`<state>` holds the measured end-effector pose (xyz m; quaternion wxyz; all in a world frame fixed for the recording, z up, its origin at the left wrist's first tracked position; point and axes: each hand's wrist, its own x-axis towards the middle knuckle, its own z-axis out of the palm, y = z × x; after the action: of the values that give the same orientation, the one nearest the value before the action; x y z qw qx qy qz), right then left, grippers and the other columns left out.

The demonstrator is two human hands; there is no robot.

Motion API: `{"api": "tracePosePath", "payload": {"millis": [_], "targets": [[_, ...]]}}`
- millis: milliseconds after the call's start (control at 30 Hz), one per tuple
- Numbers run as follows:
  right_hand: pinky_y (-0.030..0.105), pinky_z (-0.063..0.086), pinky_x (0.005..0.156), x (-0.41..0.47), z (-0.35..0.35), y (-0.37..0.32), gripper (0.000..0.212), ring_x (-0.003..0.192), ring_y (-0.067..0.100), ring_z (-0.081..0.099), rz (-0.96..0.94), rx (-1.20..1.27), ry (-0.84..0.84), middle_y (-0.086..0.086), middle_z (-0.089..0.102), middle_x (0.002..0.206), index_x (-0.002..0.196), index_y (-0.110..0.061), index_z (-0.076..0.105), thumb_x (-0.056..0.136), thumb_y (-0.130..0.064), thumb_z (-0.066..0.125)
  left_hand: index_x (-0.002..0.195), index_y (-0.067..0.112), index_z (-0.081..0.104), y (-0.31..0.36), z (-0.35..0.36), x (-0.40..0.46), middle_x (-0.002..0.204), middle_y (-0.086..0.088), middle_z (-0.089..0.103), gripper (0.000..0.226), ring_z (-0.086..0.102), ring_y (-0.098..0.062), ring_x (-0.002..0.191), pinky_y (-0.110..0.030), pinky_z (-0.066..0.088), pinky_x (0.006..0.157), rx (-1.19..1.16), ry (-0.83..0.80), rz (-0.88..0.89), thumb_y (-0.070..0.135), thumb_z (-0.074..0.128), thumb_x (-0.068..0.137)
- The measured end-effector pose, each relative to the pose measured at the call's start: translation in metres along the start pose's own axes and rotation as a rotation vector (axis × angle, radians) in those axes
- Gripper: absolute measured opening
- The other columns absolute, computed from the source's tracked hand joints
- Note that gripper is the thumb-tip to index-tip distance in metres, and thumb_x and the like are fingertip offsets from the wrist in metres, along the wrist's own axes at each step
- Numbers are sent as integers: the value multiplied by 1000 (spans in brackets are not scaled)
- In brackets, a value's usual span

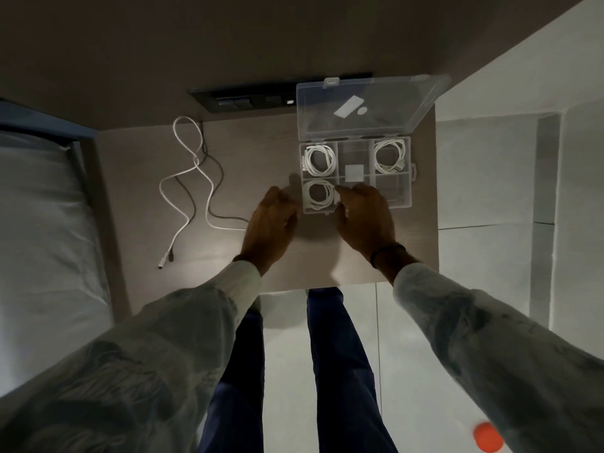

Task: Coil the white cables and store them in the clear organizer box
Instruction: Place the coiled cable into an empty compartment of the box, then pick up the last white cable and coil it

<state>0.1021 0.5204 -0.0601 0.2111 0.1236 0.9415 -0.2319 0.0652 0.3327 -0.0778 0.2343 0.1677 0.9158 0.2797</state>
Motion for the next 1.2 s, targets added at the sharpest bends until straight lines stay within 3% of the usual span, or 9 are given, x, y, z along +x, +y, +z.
{"api": "tracePosePath", "payload": {"millis": [333,533,633,767,867,933,1033,1100,1200], "targets": [[38,50,78,-19,55,-118,17,93,33,65,-215,73,-78,12,70,99,100,-8,69,87,-13,58,108,5,55,-116,-48,-94,106,-15,58,17,54,-28,88,-37,46,74,163,462,-581,3,53,91],[44,54,81,-9,104,-186,11,88,30,64,-248,138,-88,11,69,92,96,-8,67,89,-13,60,125,10,51,-176,-64,-106,120,-16,58,28,57,-35,103,-45,49,83,163,185,-642,21,52,99],[47,51,89,-9,119,-205,18,97,31,62,-262,69,-108,11,68,102,105,-9,66,88,-11,58,118,12,60,-189,-69,-107,114,-12,65,20,65,-31,97,-37,54,79,-38,77,-603,16,50,100],[50,42,106,-7,121,-231,52,129,33,52,-395,-159,-116,10,57,141,142,-12,52,90,-12,59,120,5,67,-186,-91,-107,120,-13,64,30,59,-27,105,-29,46,85,-241,-127,-584,3,46,99],[53,32,114,-4,104,-247,51,139,32,46,-514,-281,-137,9,53,148,139,-11,57,88,-14,59,103,10,73,-170,-125,-116,100,-4,64,32,55,-19,90,-27,44,78,-601,-184,-698,5,41,99],[50,31,116,-5,83,-260,40,137,32,48,-552,-258,-183,9,60,142,126,-13,69,87,-14,56,80,21,71,-152,-162,-127,74,6,62,35,54,-10,66,-22,42,61,-838,-215,-733,20,43,101],[42,44,105,-15,45,-283,29,123,31,62,-550,-108,-163,11,73,124,108,-10,78,90,-12,55,78,20,67,-120,-219,-148,64,9,56,36,42,-6,50,-16,36,46,-1145,-286,-632,25,42,103],[28,48,85,-26,19,-300,19,104,26,70,-416,135,-109,9,78,106,100,-4,78,95,-11,61,87,16,69,-99,-262,-156,68,5,54,32,40,-6,52,-16,38,45,-1511,-282,-530,19,42,104],[8,42,61,-51,-21,-325,19,61,-5,64,-198,525,-106,-15,69,65,81,-10,74,97,-7,63,100,11,67,-64,-327,-158,76,2,57,27,50,-6,58,-17,47,56,-1940,-184,-328,14,41,106]]}}
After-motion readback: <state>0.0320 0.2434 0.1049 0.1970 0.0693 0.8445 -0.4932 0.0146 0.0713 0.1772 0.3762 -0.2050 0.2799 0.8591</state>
